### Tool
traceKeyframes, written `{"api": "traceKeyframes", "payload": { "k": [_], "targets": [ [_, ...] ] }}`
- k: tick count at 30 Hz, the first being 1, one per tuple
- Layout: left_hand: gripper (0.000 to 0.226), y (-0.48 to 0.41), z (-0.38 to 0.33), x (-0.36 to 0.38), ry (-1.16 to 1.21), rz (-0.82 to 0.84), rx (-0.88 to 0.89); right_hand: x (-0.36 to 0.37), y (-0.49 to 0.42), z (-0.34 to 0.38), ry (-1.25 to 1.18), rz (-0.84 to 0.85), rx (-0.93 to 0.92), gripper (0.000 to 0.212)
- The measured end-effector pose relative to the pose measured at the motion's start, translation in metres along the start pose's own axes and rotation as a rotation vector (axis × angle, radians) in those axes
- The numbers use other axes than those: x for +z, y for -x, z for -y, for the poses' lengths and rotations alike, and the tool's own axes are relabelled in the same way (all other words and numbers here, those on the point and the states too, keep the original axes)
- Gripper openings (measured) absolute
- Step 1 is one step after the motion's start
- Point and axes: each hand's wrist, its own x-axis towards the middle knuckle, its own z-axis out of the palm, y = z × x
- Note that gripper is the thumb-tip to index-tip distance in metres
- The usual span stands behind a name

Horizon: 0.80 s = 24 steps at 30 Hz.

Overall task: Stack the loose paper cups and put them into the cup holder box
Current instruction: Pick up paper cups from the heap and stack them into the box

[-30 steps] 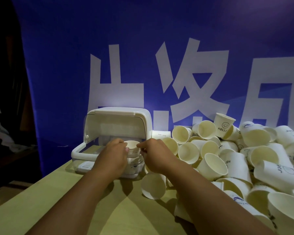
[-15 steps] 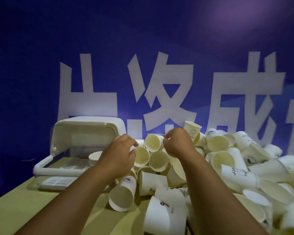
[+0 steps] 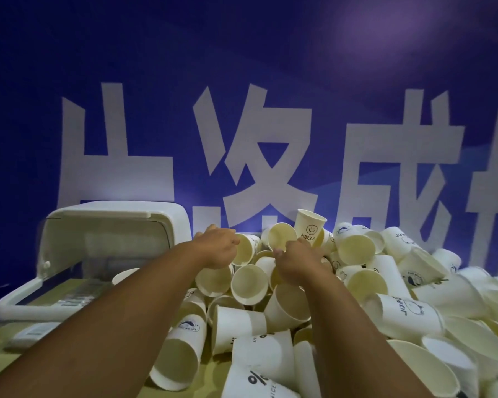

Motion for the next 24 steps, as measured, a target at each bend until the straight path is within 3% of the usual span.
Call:
{"api": "traceKeyframes", "payload": {
  "k": [6, 12, 19, 24],
  "targets": [
    [0.042, 0.004, 0.003, -0.004, 0.062, -0.17, -0.039, 0.007, 0.004, -0.001, -0.061, -0.014, 0.036, 0.039],
    [0.046, 0.027, 0.01, -0.013, 0.128, -0.262, -0.072, 0.008, 0.012, 0.005, -0.144, -0.084, 0.06, 0.044],
    [0.047, 0.07, 0.011, -0.03, 0.325, -0.418, -0.122, -0.014, 0.024, 0.023, -0.213, -0.178, -0.063, 0.04],
    [0.041, 0.117, 0.021, -0.041, 0.46, -0.599, -0.167, -0.028, 0.029, 0.041, -0.261, -0.21, -0.123, 0.063]
  ]
}}
